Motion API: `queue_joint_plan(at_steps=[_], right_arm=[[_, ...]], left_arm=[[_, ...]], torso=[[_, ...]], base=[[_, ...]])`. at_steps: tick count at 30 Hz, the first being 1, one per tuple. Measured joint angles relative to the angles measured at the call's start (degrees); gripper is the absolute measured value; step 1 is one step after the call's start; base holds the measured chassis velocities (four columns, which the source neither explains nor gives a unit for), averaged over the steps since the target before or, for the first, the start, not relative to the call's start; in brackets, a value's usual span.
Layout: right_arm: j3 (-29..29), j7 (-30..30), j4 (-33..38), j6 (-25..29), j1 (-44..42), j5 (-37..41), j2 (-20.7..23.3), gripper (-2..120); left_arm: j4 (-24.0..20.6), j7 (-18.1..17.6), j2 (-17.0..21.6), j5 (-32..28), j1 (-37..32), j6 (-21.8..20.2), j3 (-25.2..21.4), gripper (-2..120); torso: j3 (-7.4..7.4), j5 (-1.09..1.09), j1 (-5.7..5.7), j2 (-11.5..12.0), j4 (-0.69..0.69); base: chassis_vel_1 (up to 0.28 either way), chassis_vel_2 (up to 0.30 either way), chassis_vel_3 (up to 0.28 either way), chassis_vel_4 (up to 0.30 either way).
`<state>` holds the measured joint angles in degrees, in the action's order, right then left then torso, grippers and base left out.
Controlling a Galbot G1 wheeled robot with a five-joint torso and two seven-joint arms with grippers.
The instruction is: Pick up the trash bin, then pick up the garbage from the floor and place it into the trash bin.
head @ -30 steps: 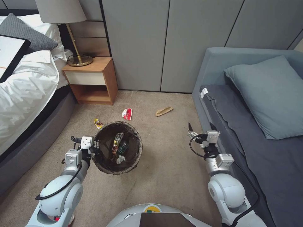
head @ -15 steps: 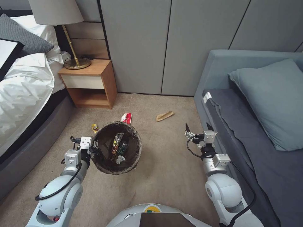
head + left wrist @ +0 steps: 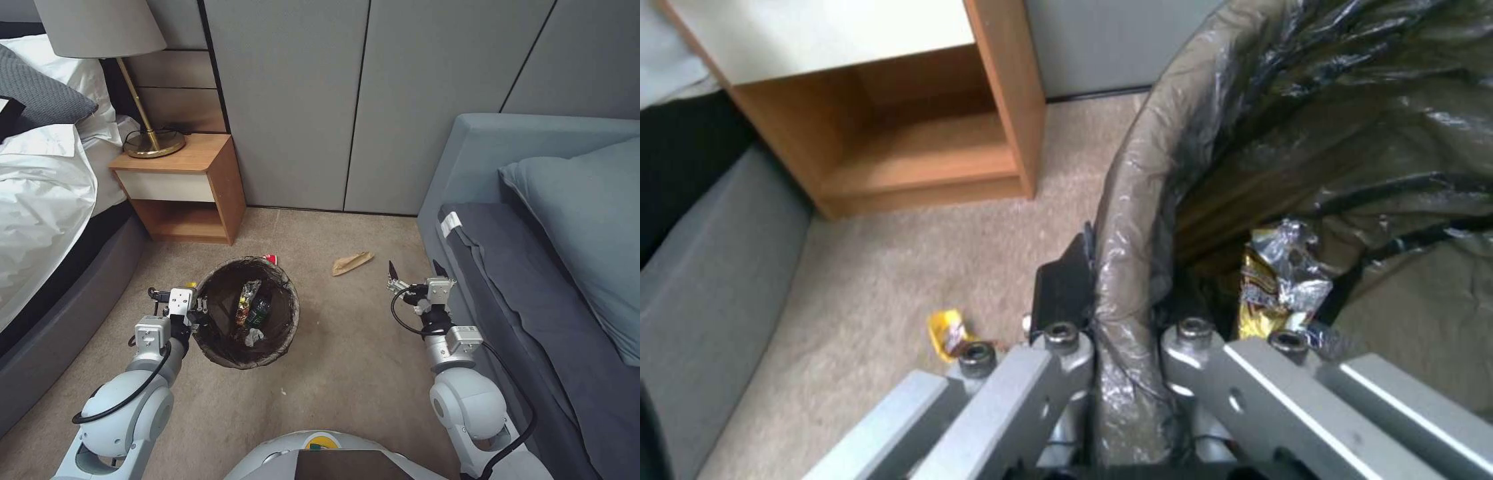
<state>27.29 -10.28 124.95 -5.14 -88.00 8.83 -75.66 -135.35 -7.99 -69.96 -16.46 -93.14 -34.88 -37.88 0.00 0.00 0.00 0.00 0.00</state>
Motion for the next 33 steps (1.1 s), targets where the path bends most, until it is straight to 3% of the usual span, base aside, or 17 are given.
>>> queue_joint_plan(at_steps=[33], right_arm=[[-2.03,-0.89,0.1,-0.33,-0.06,-1.65,-0.74,100]], left_arm=[[-0.29,0.51,0.3,-0.63,-0.05,0.41,-0.55,3]], torso=[[0.0,-0.01,0.0,0.0,-0.02]], base=[[-0.16,0.161,0.161,-0.162]])
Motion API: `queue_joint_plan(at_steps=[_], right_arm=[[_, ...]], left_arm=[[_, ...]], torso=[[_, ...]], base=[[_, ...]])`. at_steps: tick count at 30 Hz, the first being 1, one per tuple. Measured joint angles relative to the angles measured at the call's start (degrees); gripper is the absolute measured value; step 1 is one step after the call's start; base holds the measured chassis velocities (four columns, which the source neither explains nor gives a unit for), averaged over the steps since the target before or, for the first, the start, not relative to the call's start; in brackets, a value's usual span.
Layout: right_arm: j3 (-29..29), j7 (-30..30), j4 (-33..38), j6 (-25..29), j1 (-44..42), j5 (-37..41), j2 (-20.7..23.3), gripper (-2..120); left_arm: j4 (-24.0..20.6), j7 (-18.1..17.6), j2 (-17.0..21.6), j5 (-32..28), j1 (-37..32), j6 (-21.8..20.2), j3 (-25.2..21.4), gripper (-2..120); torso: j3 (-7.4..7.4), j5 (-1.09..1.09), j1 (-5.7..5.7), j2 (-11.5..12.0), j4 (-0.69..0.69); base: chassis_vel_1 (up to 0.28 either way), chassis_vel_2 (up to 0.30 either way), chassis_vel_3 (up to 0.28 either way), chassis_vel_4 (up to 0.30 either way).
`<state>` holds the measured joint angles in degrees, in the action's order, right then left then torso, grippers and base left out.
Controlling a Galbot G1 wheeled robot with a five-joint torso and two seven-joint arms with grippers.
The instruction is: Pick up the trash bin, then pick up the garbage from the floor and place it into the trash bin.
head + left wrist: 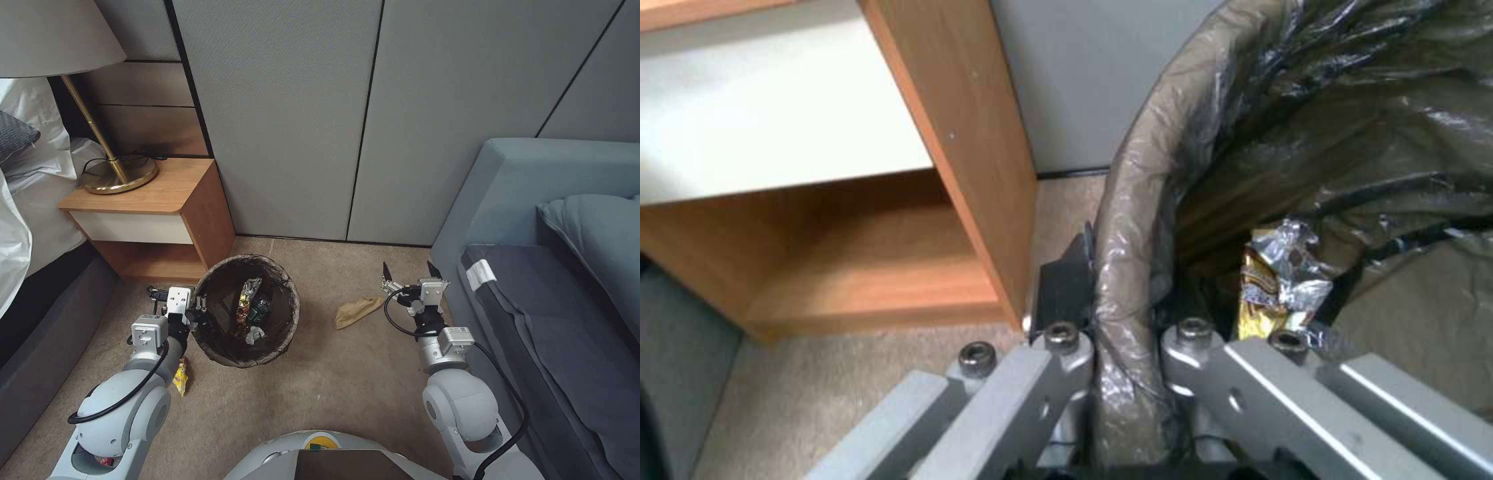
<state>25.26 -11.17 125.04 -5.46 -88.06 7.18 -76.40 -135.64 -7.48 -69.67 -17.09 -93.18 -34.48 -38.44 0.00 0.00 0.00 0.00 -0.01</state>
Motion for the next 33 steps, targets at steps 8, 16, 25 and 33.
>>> queue_joint_plan(at_steps=[8,16,25,33], right_arm=[[-3.37,-5.55,-4.54,-7.58,4.33,6.55,1.68,100],[-7.05,-9.54,-16.23,-13.31,10.87,18.94,2.67,100],[-11.26,-13.22,-26.91,-14.94,18.08,26.36,1.37,100],[-13.42,-19.12,-36.25,-16.55,25.06,35.01,-0.55,100]], left_arm=[[-0.96,-0.07,0.23,-0.5,-0.46,0.03,-0.09,3],[-1.72,-0.3,0.51,-1.24,-0.64,-0.28,0.06,3],[-2.58,-0.61,1.39,-2.62,-0.9,-0.76,-0.67,3],[-2.76,-0.68,1.54,-2.93,-0.95,-0.91,-0.67,3]], torso=[[0.01,0.0,0.0,0.0,0.01],[0.0,0.0,0.0,0.0,0.0],[0.0,0.01,0.0,0.0,0.01],[0.0,0.01,0.0,0.0,0.01]], base=[[-0.05,0.045,0.028,-0.048],[0.0,0.0,0.0,0.0],[0.0,0.0,0.0,0.0],[0.0,0.0,0.0,0.0]])
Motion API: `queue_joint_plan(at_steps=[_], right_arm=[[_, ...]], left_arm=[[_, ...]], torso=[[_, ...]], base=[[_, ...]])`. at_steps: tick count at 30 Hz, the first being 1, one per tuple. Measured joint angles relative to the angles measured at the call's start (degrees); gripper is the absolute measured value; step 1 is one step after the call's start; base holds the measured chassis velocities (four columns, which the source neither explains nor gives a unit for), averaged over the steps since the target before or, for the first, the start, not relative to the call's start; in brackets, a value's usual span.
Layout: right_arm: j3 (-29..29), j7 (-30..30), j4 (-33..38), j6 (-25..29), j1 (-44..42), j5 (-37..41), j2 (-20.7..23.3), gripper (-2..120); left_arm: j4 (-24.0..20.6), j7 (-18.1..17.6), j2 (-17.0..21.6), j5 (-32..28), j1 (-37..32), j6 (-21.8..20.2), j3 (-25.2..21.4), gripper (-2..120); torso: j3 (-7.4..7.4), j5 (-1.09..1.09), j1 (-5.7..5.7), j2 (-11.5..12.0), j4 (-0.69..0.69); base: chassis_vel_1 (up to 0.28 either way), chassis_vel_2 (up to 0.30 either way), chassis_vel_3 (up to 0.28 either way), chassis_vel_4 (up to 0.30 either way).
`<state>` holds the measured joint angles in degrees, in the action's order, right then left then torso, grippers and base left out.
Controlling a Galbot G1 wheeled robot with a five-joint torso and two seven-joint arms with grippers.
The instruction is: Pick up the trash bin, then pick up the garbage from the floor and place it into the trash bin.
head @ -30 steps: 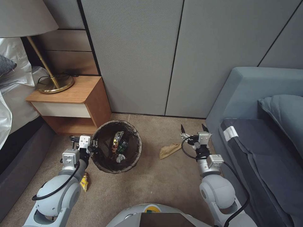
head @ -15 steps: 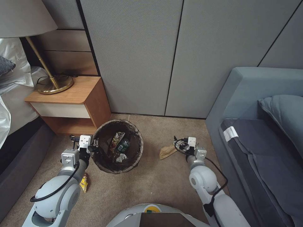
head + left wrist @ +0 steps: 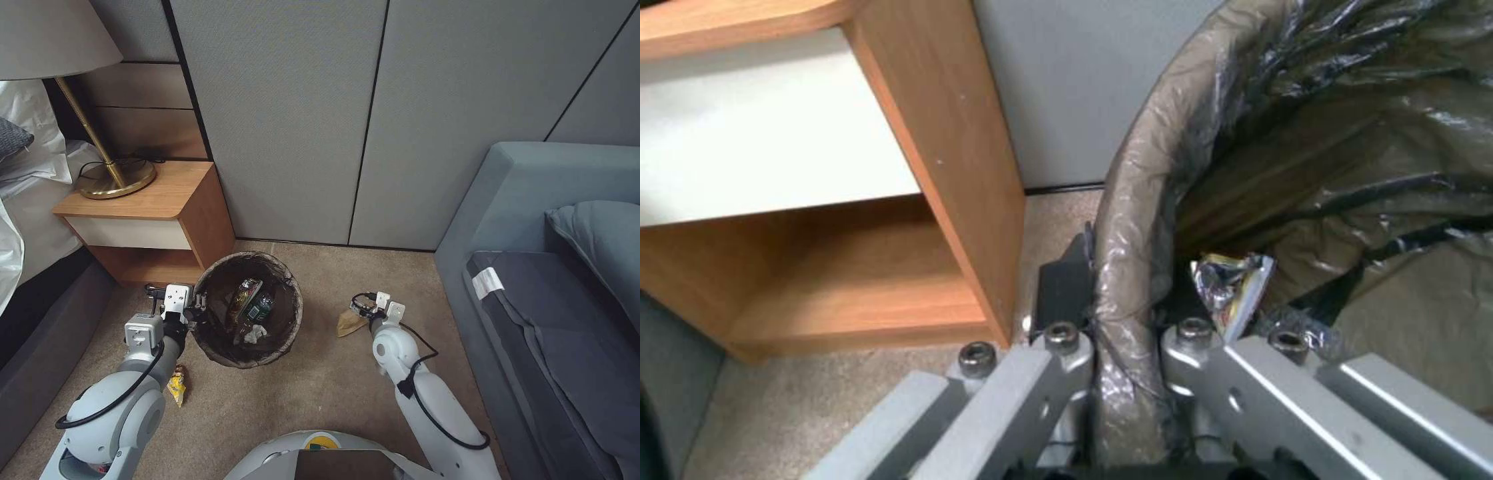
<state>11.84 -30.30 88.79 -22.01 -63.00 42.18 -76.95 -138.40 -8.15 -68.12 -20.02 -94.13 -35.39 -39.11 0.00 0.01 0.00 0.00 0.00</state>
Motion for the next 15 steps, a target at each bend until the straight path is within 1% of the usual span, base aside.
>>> queue_joint_plan(at_steps=[1,4,5,8,9,12,15], right_arm=[[0.0,0.0,0.0,0.0,0.0,0.0,0.0,100],[-1.33,-2.96,-4.45,-0.23,2.53,2.03,-1.07,100],[-1.33,-2.96,-4.45,-0.23,2.53,2.03,-1.07,100],[-1.83,-6.66,-7.31,-0.35,3.97,3.74,-1.98,100],[-1.83,-6.66,-7.31,-0.35,3.97,3.74,-1.98,100],[-1.89,-9.51,-8.13,-0.34,4.1,4.68,-2.32,100],[-1.88,-9.97,-8.41,-0.08,3.9,5.24,-2.41,100]], left_arm=[[0.0,0.0,0.0,0.0,0.0,0.0,0.0,3],[0.03,0.0,-0.09,0.12,0.05,-0.01,0.25,3],[0.03,0.0,-0.09,0.12,0.05,-0.01,0.25,3],[0.05,-0.01,-0.16,0.25,0.04,-0.01,0.29,3],[0.05,-0.01,-0.16,0.25,0.04,-0.01,0.29,3],[0.01,-0.01,-0.17,0.32,-0.1,-0.01,0.25,3],[-0.05,-0.02,-0.19,0.36,-0.22,-0.01,0.23,3]], torso=[[0.0,0.0,0.0,0.0,0.0],[0.0,0.0,0.0,0.0,0.0],[0.0,0.0,0.0,0.0,0.0],[0.0,0.0,0.0,0.0,0.0],[0.0,0.0,0.0,0.0,0.0],[0.0,0.0,0.0,0.0,0.0],[0.0,0.0,0.0,0.0,0.0]], base=[[0.0,0.0,0.0,0.0],[0.0,0.0,0.0,0.0],[0.0,0.0,0.0,0.0],[0.0,0.0,0.0,0.0],[0.0,0.0,0.0,0.0],[0.0,0.0,0.0,0.0],[0.0,0.0,0.0,0.0]])
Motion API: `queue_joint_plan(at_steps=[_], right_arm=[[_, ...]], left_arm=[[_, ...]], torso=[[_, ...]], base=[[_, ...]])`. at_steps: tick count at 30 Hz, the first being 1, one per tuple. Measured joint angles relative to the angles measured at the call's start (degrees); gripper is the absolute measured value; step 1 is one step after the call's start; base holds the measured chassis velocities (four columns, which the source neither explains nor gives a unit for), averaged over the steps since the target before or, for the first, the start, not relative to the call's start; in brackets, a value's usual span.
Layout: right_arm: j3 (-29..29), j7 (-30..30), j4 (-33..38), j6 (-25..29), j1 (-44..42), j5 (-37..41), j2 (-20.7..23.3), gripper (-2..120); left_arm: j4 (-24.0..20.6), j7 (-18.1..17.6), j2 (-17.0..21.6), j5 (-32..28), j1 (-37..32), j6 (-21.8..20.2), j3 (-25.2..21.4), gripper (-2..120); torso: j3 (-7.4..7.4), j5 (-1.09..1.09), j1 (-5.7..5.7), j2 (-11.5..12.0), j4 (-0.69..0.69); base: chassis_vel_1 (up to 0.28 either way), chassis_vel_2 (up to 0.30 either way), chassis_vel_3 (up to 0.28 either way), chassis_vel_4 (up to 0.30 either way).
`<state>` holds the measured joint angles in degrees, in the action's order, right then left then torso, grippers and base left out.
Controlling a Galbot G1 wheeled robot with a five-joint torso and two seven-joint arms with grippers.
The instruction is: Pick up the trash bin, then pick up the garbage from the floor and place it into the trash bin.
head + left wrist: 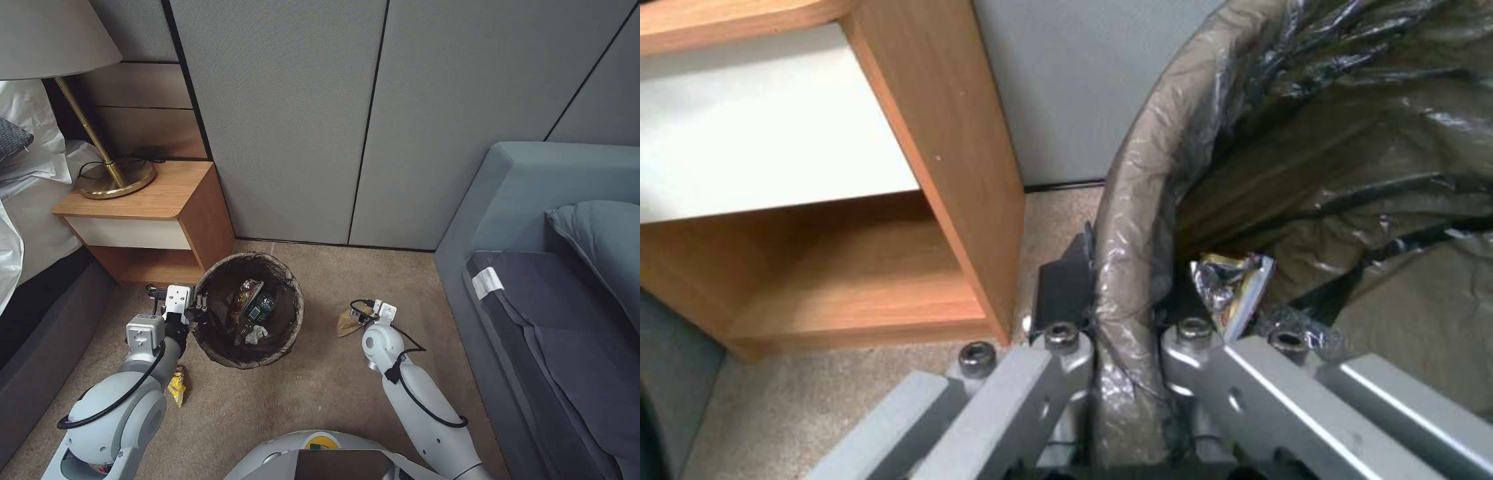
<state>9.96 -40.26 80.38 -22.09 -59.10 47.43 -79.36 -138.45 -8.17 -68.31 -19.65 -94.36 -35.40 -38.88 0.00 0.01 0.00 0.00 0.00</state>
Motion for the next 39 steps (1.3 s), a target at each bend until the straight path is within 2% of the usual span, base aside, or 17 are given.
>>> queue_joint_plan(at_steps=[12,27,29,31,32,34,35,38,39], right_arm=[[-1.52,4.87,-6.35,5.55,1.42,0.22,-1.34,100],[-2.16,6.55,-12.53,6.85,3.76,-0.61,-4.05,100],[-2.26,6.81,-12.91,6.97,3.91,-0.7,-4.14,96],[-2.35,7.56,-13.58,7.25,4.14,-0.94,-4.35,86],[-2.35,7.56,-13.58,7.25,4.14,-0.94,-4.35,86],[-2.4,8.15,-14.48,7.62,4.4,-1.19,-4.59,74],[-2.4,8.15,-14.48,7.62,4.4,-1.19,-4.59,74],[-2.49,8.51,-15.62,8.56,4.75,-1.56,-4.67,58],[-2.49,8.51,-15.62,8.56,4.75,-1.56,-4.67,58]], left_arm=[[-0.15,-0.15,-0.11,0.51,-0.34,0.0,0.36,3],[-0.14,-0.15,-0.08,0.69,-0.5,0.02,0.36,3],[-0.04,-0.15,-0.1,0.75,-0.45,0.03,0.38,3],[0.32,-0.14,-0.16,0.78,-0.25,0.03,0.59,3],[0.32,-0.14,-0.16,0.78,-0.25,0.03,0.59,3],[0.64,-0.14,-0.23,0.79,0.04,0.03,0.85,3],[0.64,-0.14,-0.23,0.79,0.04,0.03,0.85,3],[1.13,0.04,-0.35,1.01,0.12,-0.07,0.95,3],[1.13,0.04,-0.35,1.01,0.12,-0.07,0.95,3]], torso=[[0.0,-0.01,0.0,0.0,0.0],[0.01,-0.01,0.0,0.0,0.01],[0.01,0.0,0.0,0.0,0.01],[0.01,0.0,0.0,0.0,0.0],[0.01,0.0,0.0,0.0,0.0],[0.01,-0.01,0.0,0.0,0.01],[0.01,-0.01,0.0,0.0,0.01],[0.01,-0.01,0.0,0.0,0.0],[0.01,-0.01,0.0,0.0,0.0]], base=[[0.0,0.0,0.0,0.0],[0.0,0.0,0.0,0.0],[0.0,0.0,0.0,0.0],[0.0,0.0,0.0,0.0],[0.0,0.0,0.0,0.0],[0.0,0.0,0.0,0.0],[0.0,0.0,0.0,0.0],[0.0,0.0,0.0,0.0],[0.0,0.0,0.0,0.0]])
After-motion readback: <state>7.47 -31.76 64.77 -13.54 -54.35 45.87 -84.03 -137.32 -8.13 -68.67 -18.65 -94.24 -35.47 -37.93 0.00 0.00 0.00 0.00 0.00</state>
